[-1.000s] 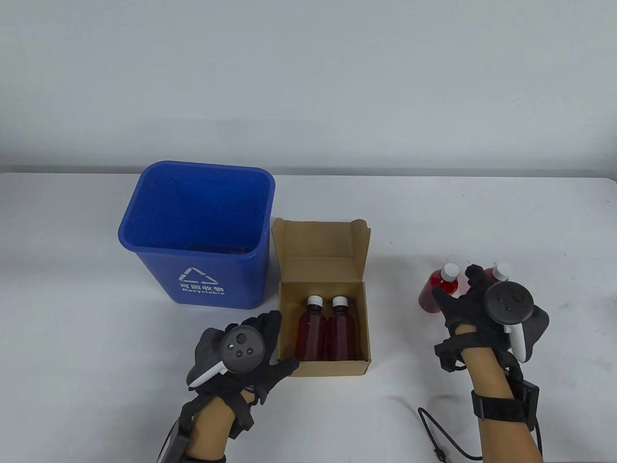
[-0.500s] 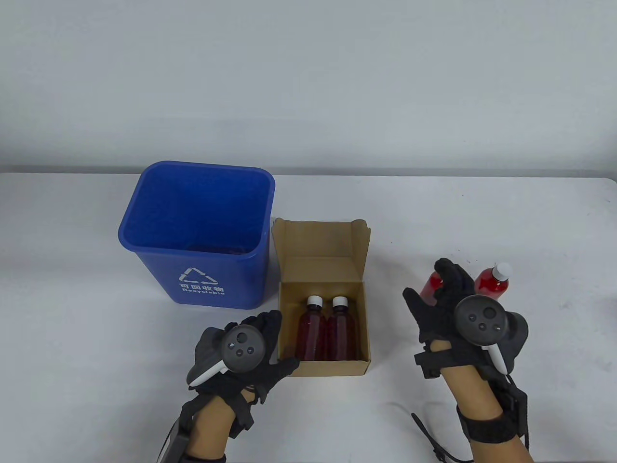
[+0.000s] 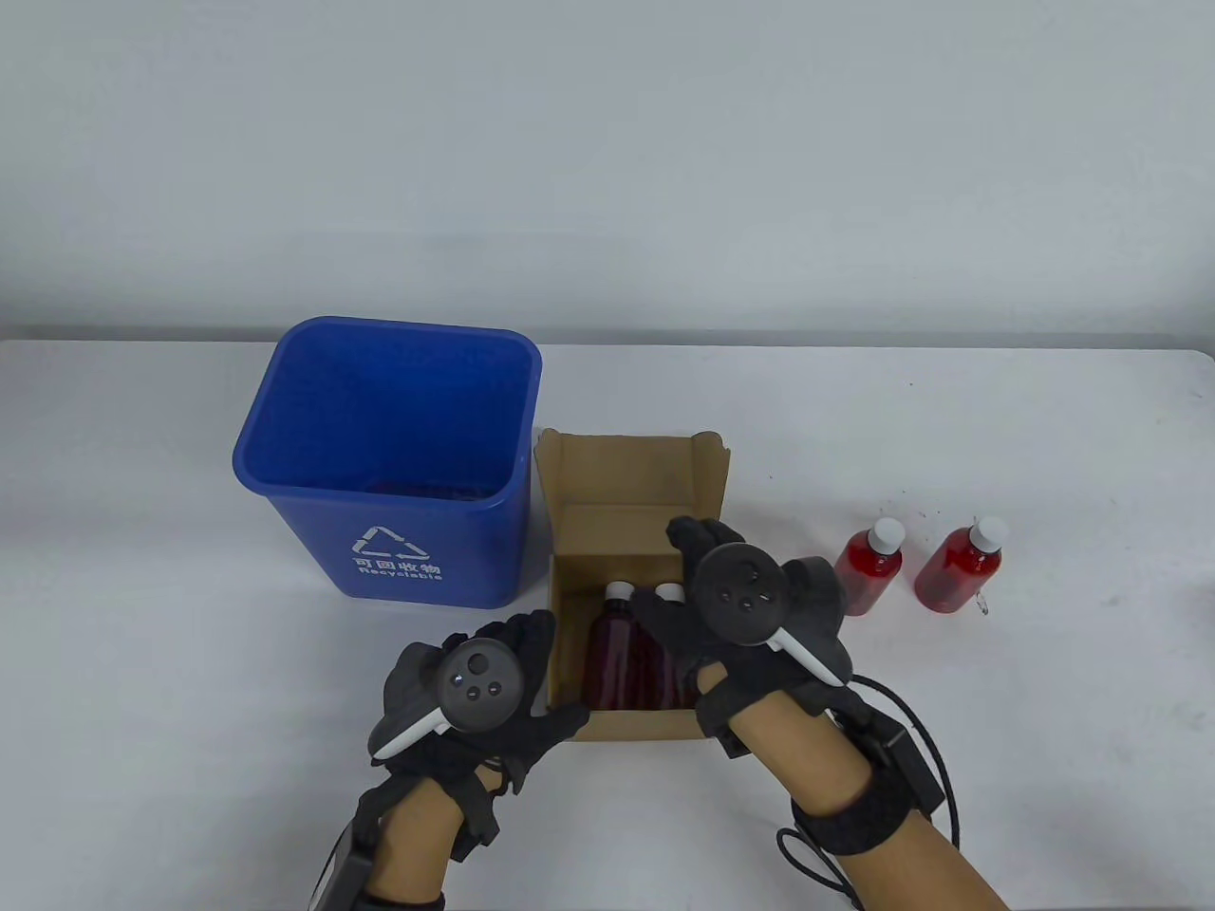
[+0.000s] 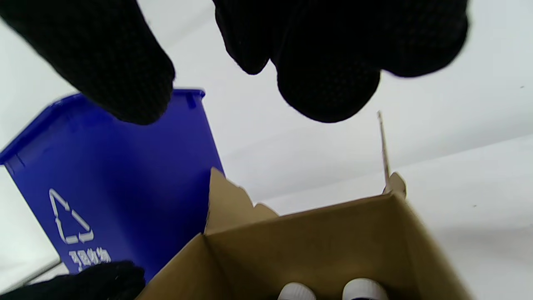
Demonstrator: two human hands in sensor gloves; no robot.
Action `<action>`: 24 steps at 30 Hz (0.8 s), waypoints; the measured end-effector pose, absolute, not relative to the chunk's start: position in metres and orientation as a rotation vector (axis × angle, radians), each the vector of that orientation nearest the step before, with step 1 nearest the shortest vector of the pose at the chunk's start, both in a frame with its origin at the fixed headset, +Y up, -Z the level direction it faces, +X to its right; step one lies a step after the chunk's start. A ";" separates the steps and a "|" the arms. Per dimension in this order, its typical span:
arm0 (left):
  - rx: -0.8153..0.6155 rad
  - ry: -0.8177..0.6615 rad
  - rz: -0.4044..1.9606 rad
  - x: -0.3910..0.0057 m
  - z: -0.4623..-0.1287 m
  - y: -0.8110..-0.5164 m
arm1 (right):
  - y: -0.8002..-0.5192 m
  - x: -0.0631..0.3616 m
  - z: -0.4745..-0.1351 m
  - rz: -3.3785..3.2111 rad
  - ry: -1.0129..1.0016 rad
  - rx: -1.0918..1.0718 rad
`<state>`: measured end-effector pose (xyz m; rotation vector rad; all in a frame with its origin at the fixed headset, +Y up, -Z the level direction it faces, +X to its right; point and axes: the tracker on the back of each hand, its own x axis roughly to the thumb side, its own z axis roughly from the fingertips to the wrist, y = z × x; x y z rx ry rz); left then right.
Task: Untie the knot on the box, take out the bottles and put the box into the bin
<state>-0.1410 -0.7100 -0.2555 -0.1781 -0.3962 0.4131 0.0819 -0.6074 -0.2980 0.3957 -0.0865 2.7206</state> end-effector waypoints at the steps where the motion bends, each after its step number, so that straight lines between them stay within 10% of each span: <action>1: -0.178 -0.397 0.411 -0.141 -0.255 -0.710 | -0.609 0.073 -0.302 2.751 -0.038 0.390; 24: -0.189 -0.399 0.412 -0.141 -0.256 -0.710 | -0.692 0.006 -0.356 3.037 0.785 0.114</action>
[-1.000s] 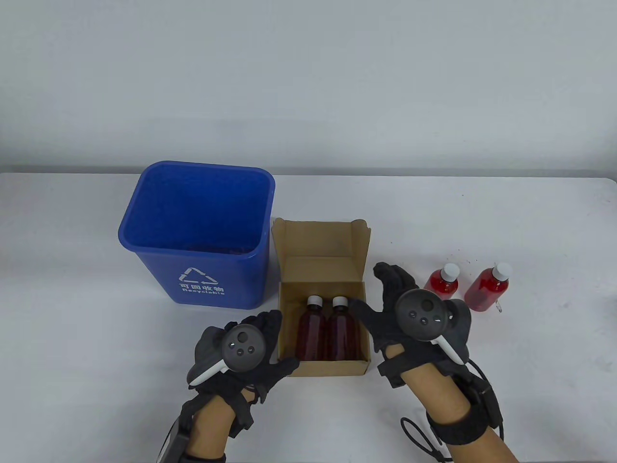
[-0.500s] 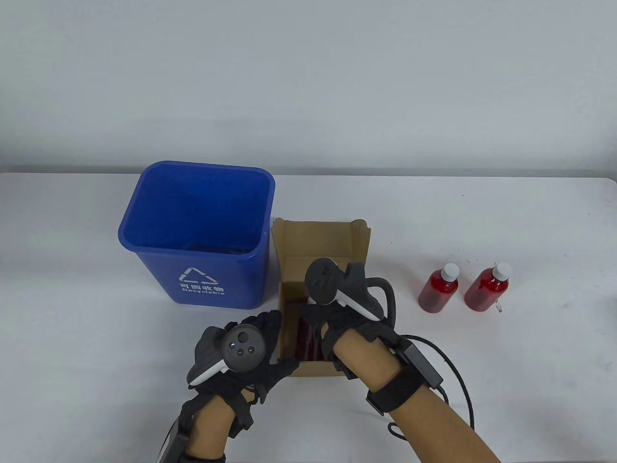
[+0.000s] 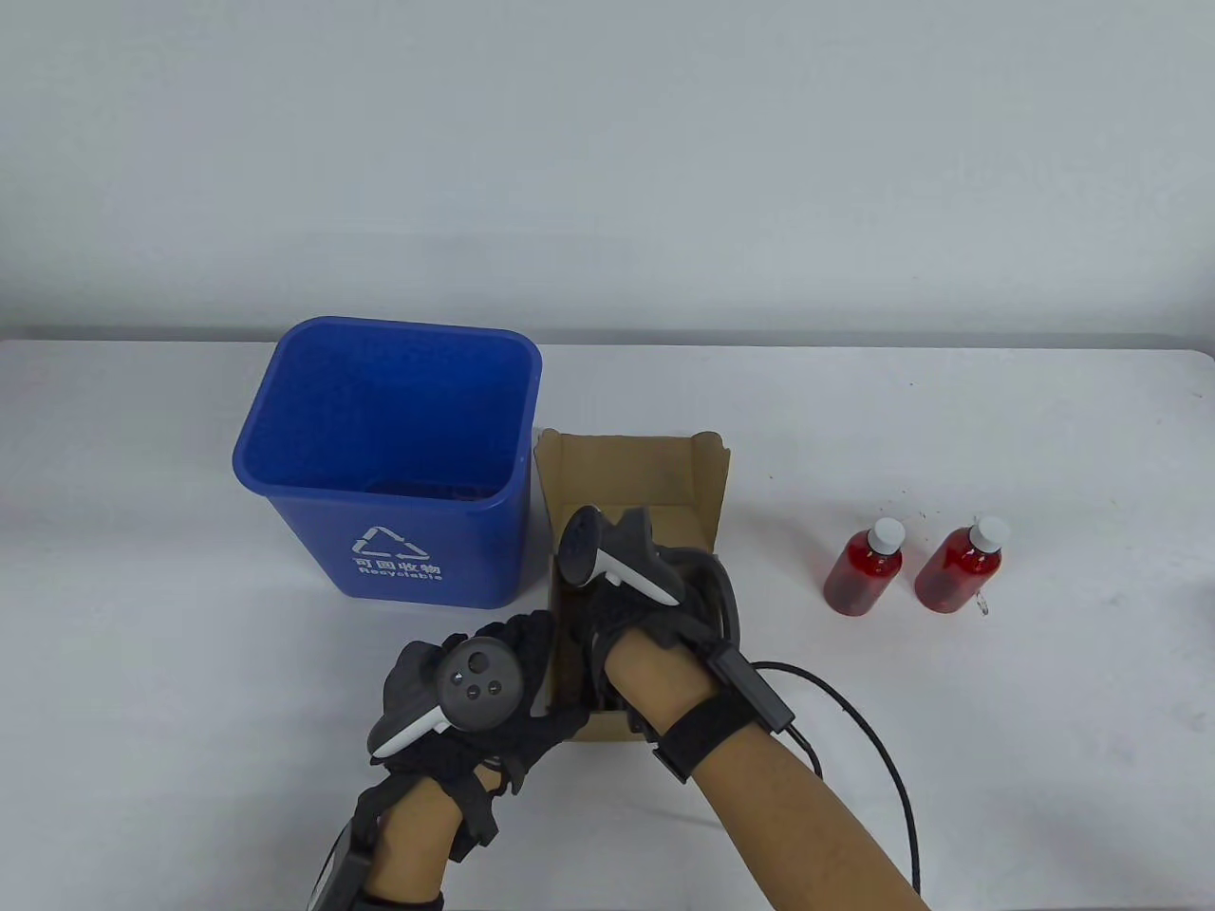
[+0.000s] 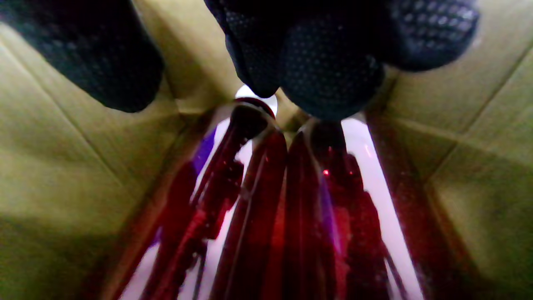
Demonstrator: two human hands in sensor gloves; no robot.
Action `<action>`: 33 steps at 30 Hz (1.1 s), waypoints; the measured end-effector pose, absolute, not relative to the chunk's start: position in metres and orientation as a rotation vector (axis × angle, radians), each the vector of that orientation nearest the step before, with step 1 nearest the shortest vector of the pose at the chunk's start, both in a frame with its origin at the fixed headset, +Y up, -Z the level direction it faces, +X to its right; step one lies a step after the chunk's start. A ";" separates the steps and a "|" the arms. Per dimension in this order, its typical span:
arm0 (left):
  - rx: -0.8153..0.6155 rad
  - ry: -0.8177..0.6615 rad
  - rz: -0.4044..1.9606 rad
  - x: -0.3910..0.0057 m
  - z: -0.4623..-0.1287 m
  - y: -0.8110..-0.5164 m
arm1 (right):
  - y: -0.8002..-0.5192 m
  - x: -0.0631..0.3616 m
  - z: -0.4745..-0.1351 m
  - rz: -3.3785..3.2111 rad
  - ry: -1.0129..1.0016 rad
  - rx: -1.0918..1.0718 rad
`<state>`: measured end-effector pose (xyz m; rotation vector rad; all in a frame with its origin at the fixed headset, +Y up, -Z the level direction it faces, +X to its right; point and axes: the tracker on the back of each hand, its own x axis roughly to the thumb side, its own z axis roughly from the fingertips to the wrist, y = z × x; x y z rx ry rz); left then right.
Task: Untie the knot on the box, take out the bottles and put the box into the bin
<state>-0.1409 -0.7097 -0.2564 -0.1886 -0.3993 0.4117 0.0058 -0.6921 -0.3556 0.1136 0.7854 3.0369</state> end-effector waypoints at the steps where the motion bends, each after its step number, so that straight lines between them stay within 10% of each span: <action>1: -0.189 -0.399 0.412 -0.141 -0.256 -0.710 | -0.695 0.005 -0.357 3.033 0.815 0.106; 19: -0.201 -0.400 0.425 -0.142 -0.258 -0.711 | -0.738 0.002 -0.383 2.725 1.447 0.076; 33: -0.206 -0.402 0.433 -0.142 -0.259 -0.711 | -0.735 0.013 -0.383 2.488 1.361 0.124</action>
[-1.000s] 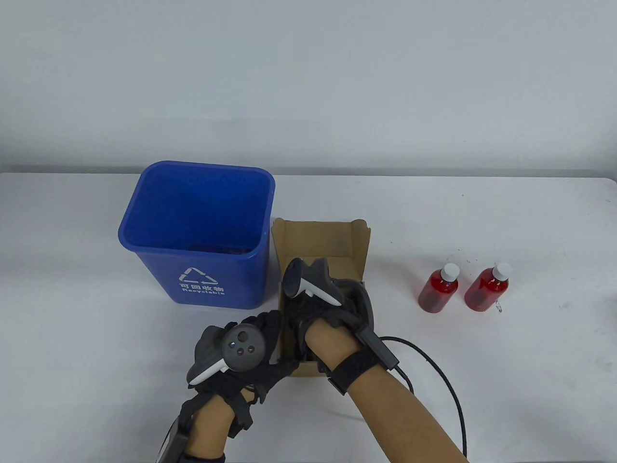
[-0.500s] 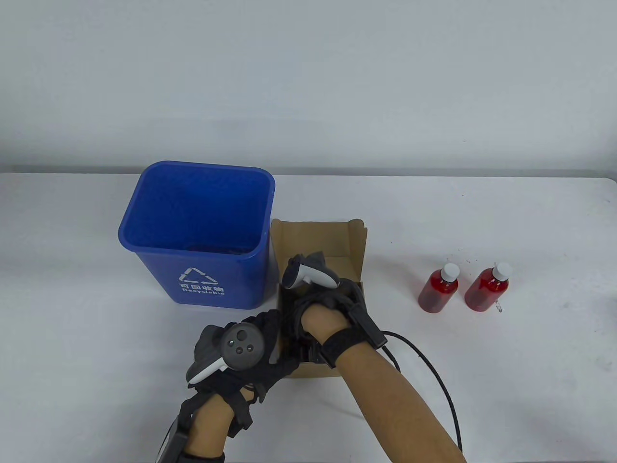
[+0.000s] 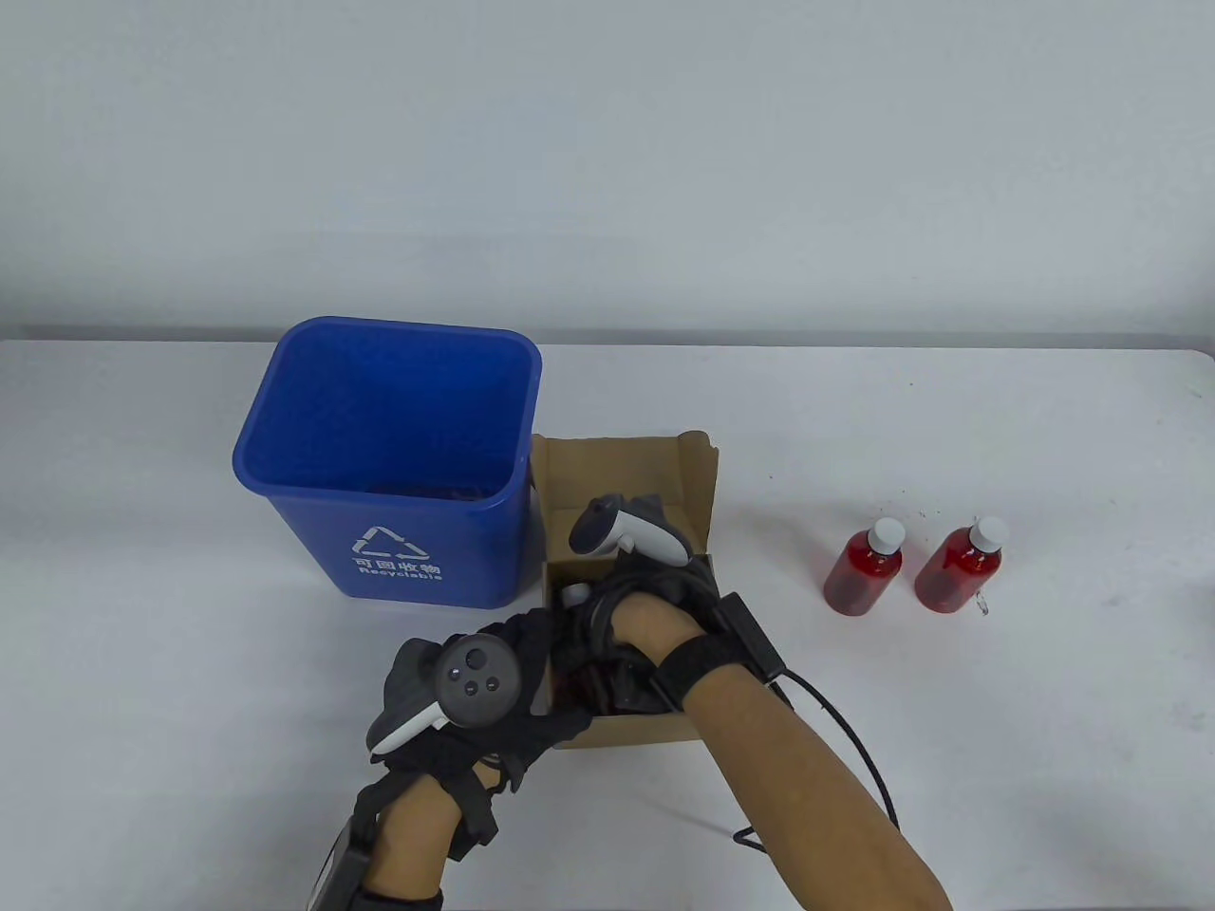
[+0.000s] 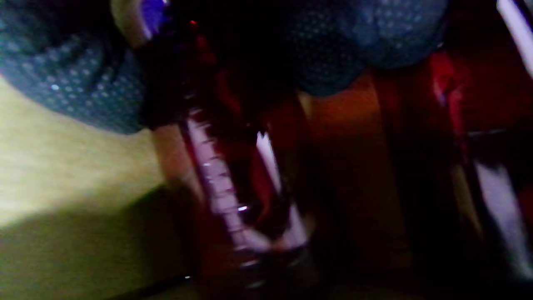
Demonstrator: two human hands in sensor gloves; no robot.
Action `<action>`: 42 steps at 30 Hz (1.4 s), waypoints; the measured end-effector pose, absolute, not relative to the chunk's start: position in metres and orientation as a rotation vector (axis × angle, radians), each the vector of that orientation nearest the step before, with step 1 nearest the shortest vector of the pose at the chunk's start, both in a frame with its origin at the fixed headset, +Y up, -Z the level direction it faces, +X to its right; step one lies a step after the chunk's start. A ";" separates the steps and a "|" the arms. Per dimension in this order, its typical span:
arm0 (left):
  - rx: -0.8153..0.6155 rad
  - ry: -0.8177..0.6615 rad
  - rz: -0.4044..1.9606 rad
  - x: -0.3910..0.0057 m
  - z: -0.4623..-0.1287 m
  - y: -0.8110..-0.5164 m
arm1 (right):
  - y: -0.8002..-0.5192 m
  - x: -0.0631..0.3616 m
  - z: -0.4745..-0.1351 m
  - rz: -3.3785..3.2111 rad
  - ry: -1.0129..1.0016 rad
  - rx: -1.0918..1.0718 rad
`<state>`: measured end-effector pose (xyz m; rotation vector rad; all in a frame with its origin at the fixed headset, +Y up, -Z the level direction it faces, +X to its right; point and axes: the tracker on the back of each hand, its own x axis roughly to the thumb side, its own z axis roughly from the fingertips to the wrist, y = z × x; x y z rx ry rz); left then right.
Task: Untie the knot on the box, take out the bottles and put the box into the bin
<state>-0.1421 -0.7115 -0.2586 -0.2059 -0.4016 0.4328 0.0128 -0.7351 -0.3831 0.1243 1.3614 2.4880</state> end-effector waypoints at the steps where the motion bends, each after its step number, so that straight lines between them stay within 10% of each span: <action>1: -0.206 -0.402 0.433 -0.142 -0.259 -0.712 | -0.733 0.014 -0.382 2.477 1.345 0.129; 19: -0.209 -0.403 0.423 -0.142 -0.257 -0.712 | -0.667 0.041 -0.349 2.548 0.675 0.365; 32: -0.211 -0.399 0.429 -0.142 -0.256 -0.712 | -0.599 0.172 -0.314 2.623 0.100 0.266; 42: -0.214 -0.395 0.439 -0.142 -0.256 -0.713 | -0.620 0.286 -0.287 2.675 -0.099 0.058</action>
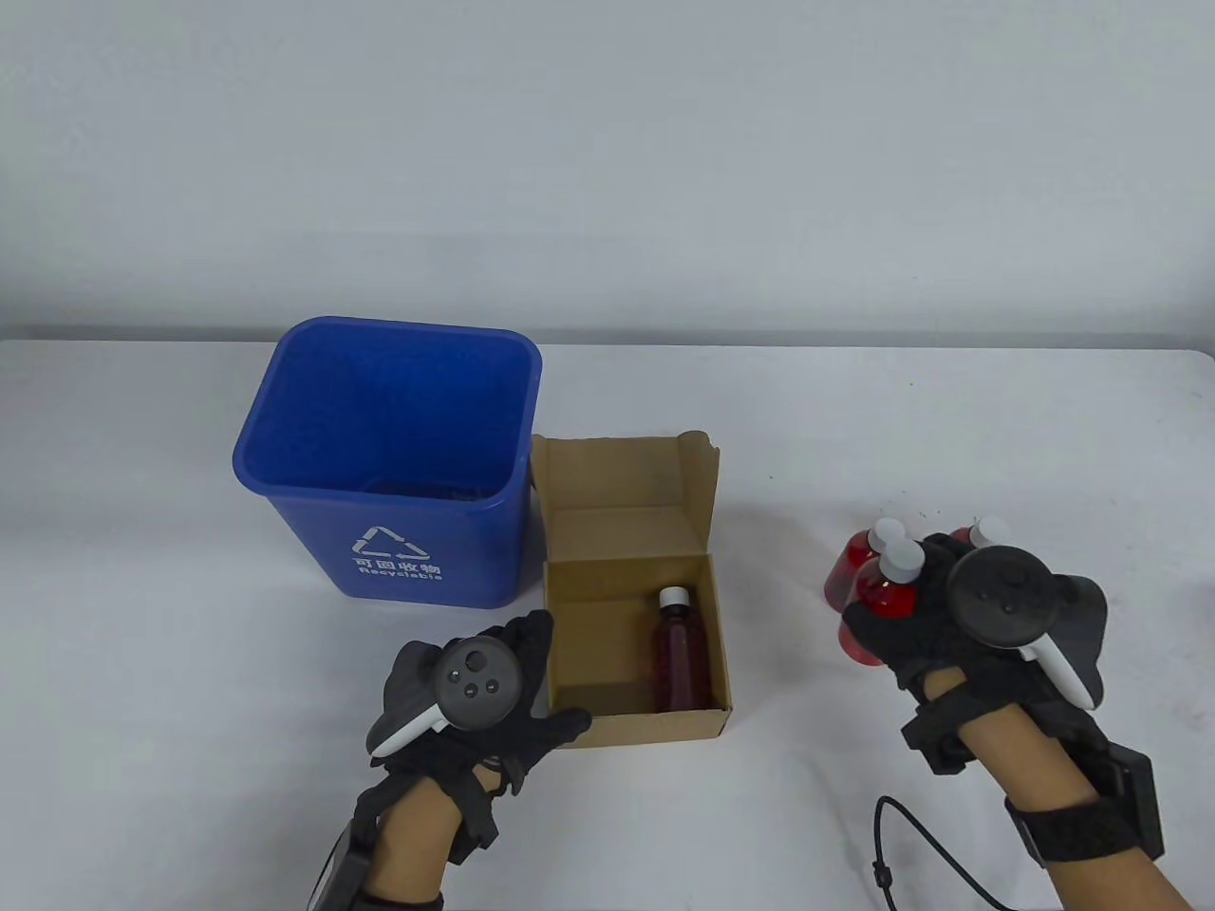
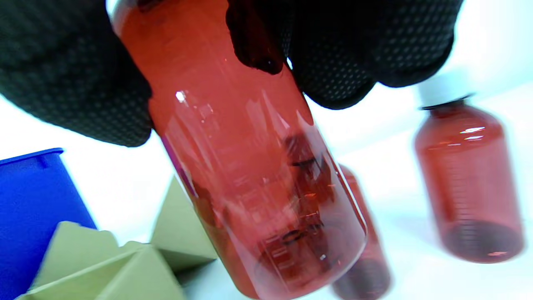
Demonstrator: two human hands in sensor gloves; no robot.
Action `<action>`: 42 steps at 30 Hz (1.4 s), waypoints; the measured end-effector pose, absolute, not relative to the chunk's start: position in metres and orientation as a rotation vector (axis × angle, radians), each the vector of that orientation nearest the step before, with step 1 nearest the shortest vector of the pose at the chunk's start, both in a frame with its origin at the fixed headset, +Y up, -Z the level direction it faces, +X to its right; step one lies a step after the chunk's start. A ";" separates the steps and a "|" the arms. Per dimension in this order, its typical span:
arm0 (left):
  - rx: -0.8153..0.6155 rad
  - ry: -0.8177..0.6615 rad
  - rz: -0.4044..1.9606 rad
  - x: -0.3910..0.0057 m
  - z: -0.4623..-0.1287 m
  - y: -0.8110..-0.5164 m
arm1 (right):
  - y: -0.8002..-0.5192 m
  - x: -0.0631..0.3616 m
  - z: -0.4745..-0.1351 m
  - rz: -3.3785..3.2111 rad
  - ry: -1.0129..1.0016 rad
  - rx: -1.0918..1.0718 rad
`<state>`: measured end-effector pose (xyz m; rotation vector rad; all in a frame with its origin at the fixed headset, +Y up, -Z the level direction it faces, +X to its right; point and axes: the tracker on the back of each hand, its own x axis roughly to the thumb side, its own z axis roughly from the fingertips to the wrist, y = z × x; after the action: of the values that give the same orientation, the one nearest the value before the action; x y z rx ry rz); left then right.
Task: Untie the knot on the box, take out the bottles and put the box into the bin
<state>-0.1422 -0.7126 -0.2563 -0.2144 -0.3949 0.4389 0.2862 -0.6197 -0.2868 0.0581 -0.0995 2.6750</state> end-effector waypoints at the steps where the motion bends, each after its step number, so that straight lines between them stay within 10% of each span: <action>1: -0.215 -0.394 0.440 -0.142 -0.256 -0.713 | -0.624 0.293 -0.286 2.673 -0.110 0.037; 19: -0.216 -0.394 0.446 -0.143 -0.257 -0.713 | -0.728 0.368 -0.294 2.657 -0.206 -0.327; 42: -0.214 -0.392 0.438 -0.143 -0.256 -0.713 | -0.693 0.374 -0.266 2.549 -0.358 -0.310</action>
<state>-0.1425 -0.7127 -0.2565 -0.2145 -0.3917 0.4384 0.3738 -0.6934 -0.2662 -0.3103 -0.3584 2.5485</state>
